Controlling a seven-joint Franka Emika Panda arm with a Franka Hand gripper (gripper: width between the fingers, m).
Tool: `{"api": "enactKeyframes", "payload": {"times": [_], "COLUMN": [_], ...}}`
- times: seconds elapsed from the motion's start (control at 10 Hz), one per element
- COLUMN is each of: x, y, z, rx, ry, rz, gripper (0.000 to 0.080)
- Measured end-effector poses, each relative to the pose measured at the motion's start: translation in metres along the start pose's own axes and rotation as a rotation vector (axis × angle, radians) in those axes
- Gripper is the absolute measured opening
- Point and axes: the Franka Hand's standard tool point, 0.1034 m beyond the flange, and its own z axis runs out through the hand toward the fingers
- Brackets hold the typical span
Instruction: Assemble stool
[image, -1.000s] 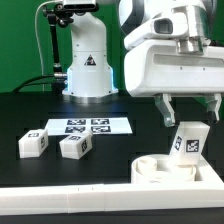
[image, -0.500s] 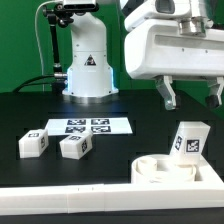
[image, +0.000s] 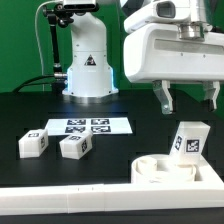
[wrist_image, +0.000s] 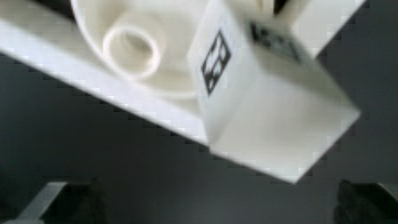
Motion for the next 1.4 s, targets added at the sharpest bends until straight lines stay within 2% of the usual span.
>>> {"api": "enactKeyframes", "payload": {"times": [0.1,0.2,0.4,0.5,0.6,0.7,0.8,1.0,1.3,1.4], "x": [0.002,0.004,-0.006,-0.004,-0.009,-0.005,-0.003,-0.003,-0.003,-0.003], "y": [-0.001,0.0,-0.008,-0.007,-0.004,0.002,0.006,0.006,0.007,0.005], "z": [-0.002,-0.004,-0.006,-0.005,-0.004,-0.003,-0.002,-0.002,-0.002,-0.002], "rx": [0.019,0.028,0.066,0.076,0.094,0.099,0.116,0.118,0.172,0.202], "ry": [-0.091,-0.131,-0.352,-0.397,-0.466,-0.461,-0.441,-0.441,-0.428,-0.419], "rz": [-0.002,0.003,0.018,-0.007,-0.042,-0.101,-0.203,-0.214,-0.498,-0.637], "gripper": [0.0649,0.0649,0.0649,0.0649,0.0649,0.0649,0.0649,0.0649,0.0649,0.0649]}}
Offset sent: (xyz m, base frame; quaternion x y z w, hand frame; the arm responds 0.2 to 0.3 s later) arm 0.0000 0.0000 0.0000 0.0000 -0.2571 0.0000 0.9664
